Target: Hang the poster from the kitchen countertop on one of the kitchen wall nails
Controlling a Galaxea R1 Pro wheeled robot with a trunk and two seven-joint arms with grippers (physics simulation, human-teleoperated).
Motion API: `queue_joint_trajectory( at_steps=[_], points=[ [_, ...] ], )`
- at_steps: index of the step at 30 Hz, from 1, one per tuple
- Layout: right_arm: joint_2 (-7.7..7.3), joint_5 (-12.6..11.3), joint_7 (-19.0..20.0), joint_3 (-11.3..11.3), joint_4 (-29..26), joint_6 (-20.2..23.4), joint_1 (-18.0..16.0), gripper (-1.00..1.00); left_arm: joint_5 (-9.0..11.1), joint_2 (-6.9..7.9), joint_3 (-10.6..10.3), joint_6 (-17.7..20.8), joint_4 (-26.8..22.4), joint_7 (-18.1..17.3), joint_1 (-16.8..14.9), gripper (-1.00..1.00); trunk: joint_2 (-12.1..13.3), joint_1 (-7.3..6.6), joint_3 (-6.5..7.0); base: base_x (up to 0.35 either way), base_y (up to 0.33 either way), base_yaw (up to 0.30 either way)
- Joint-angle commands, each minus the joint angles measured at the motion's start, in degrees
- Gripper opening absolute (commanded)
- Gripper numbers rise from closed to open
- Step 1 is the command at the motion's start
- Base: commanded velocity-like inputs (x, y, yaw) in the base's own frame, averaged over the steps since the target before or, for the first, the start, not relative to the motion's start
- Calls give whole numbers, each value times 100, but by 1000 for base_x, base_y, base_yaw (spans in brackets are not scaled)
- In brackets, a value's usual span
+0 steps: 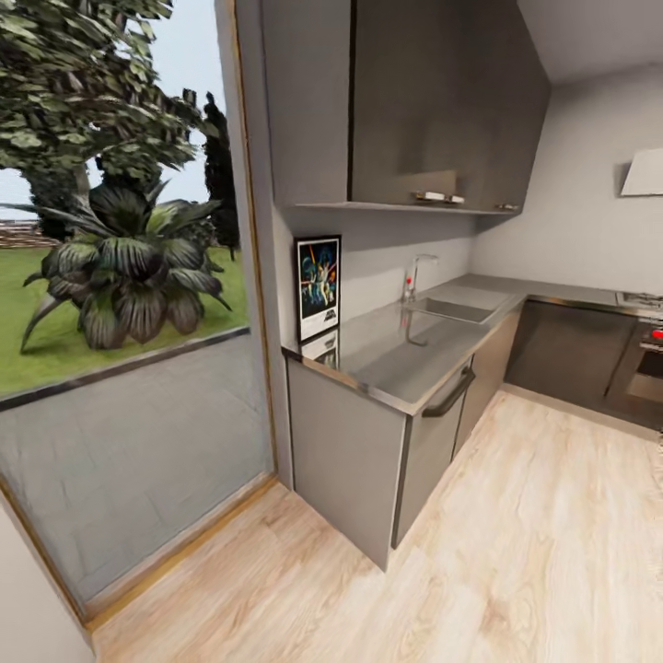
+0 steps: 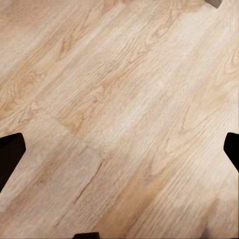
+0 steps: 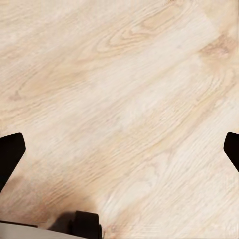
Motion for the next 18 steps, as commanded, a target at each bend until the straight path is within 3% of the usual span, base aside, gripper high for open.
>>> queue_joint_trajectory(
  at_steps=[1, 10, 18],
  points=[
    [1, 41, -48, 18, 9, -10, -6, 100, -49, -1, 12, -9, -6, 1, 2, 100, -3, 3, -1, 259, 263, -298],
    [1, 41, -50, 18, 9, -10, -6, 100, -57, -1, 18, -23, -6, -6, 2, 100, -3, 3, 36, 142, 145, -241],
    [1, 41, -48, 21, 9, -10, -6, 100, -57, 1, 19, -25, -6, -8, 2, 100, -3, 3, 45, 44, 191, -54]
  ],
)
